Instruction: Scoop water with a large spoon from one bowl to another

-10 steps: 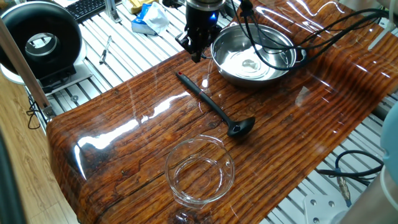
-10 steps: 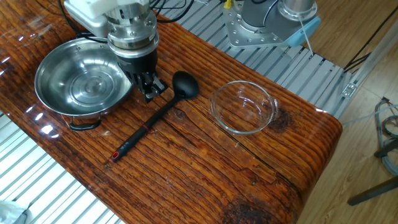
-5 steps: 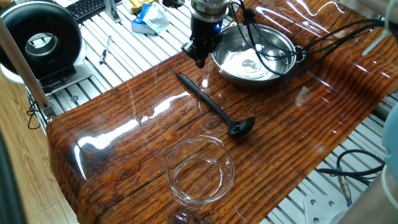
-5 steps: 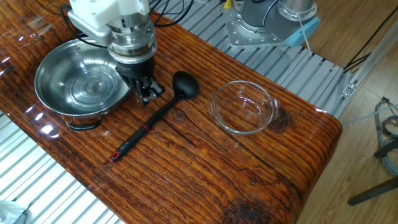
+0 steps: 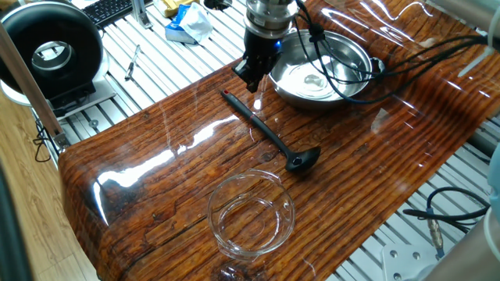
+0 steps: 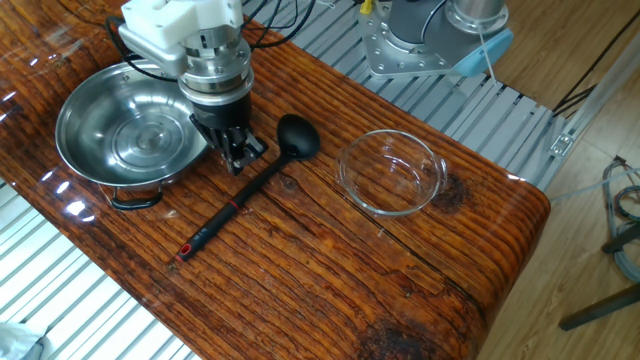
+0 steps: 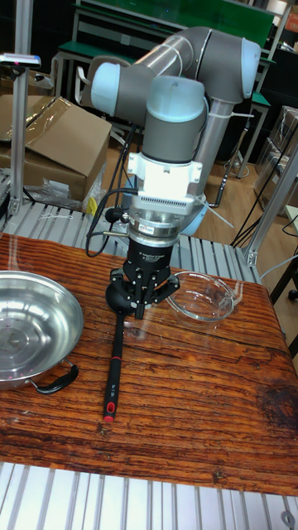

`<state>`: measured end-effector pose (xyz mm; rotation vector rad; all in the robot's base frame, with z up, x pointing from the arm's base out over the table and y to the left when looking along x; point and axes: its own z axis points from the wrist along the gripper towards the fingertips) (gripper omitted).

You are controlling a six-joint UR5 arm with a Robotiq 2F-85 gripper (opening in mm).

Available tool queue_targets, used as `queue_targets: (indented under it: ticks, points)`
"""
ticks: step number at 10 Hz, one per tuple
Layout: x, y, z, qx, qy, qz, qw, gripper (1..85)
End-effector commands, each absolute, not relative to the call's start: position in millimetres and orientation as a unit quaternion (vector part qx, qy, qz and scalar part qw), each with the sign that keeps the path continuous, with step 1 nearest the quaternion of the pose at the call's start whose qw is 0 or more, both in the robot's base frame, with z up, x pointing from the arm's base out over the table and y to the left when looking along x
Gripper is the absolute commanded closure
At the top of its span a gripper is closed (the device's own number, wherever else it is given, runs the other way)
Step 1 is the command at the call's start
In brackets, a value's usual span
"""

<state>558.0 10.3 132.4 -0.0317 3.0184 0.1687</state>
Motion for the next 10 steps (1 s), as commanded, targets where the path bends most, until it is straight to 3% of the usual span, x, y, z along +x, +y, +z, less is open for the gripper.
queue_targets:
  ticks: [1, 10]
  points:
    - [557.9, 13.4, 130.0, -0.019, 0.995, 0.069, 0.067, 84.7]
    - [558.6, 11.1, 131.6, -0.029, 0.995, 0.063, 0.067, 84.7]
